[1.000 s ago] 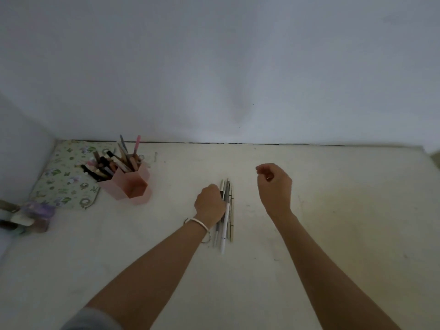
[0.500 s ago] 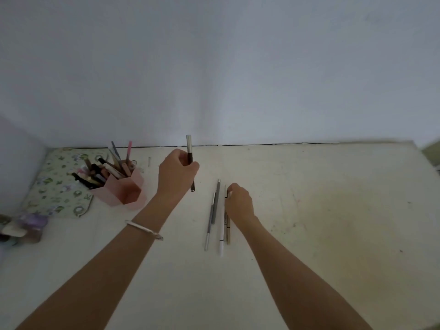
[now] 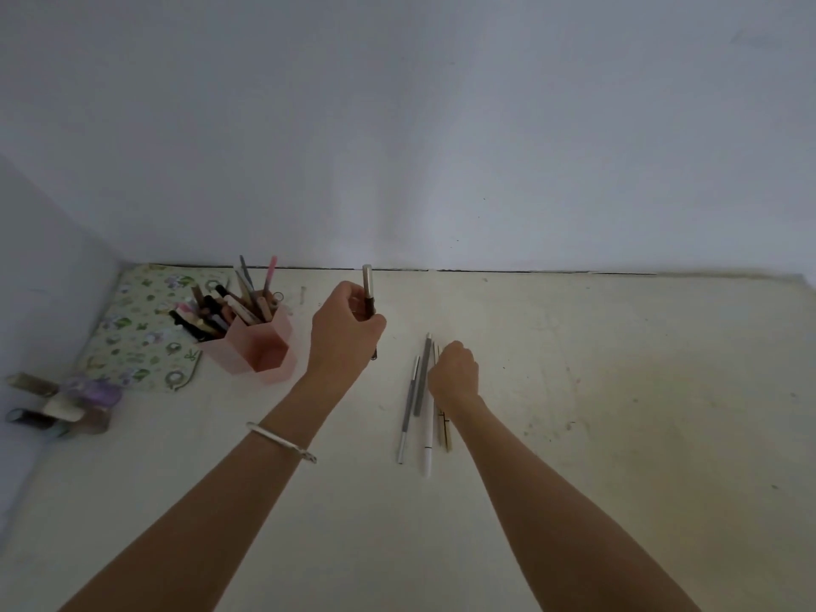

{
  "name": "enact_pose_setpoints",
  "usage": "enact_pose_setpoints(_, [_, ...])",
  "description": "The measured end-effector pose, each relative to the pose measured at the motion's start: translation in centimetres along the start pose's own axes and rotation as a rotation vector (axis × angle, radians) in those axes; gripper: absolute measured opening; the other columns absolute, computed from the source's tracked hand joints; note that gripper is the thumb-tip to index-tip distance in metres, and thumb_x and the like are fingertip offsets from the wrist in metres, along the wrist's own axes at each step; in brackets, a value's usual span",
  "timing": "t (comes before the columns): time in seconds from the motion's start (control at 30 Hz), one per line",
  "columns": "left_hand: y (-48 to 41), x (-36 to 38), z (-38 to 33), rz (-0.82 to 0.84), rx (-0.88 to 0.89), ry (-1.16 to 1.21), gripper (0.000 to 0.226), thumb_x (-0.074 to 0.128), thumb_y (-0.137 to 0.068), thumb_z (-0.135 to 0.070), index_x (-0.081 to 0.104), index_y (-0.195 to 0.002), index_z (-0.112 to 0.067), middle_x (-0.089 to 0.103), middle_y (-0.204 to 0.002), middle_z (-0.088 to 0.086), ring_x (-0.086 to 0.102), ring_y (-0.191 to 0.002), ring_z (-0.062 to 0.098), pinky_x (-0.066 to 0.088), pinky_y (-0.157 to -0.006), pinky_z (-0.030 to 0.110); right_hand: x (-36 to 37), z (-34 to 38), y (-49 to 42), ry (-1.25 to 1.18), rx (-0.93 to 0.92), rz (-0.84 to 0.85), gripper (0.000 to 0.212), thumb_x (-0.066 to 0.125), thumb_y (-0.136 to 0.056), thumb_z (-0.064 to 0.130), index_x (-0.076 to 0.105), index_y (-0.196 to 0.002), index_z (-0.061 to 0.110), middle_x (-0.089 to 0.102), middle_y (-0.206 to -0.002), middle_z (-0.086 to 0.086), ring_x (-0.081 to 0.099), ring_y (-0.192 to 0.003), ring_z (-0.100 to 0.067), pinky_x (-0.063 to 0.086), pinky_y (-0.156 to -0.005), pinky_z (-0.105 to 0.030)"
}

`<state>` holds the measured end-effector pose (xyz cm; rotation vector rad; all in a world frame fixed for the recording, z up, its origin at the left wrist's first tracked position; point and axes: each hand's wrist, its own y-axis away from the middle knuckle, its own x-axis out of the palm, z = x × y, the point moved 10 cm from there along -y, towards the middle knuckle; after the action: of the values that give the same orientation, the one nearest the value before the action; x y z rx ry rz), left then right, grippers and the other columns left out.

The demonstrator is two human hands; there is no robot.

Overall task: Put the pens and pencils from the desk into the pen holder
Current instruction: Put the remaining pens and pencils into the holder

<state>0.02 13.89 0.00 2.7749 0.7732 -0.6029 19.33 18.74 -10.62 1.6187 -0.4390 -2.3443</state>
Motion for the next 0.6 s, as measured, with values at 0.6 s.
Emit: enact_pose_setpoints(0.6, [-4.8,-16.3,-2.2,-0.390,0.156,-0.337,0.059,0.062,-0.083,-0.004,0.034,-0.132,-0.024,0.064,-0.100,0.009,0.065,-0.079,0.027,0.051,-0.064,0.035,-10.2,12.0,-0.4,-1.065,-0.132,-0.025,0.010,0.063,-0.077,0.001,0.069,-0.071,0.007,0.056,-0.058,-0.002,0.052,-0.057,-0.017,0.048,-0.063,-0.032])
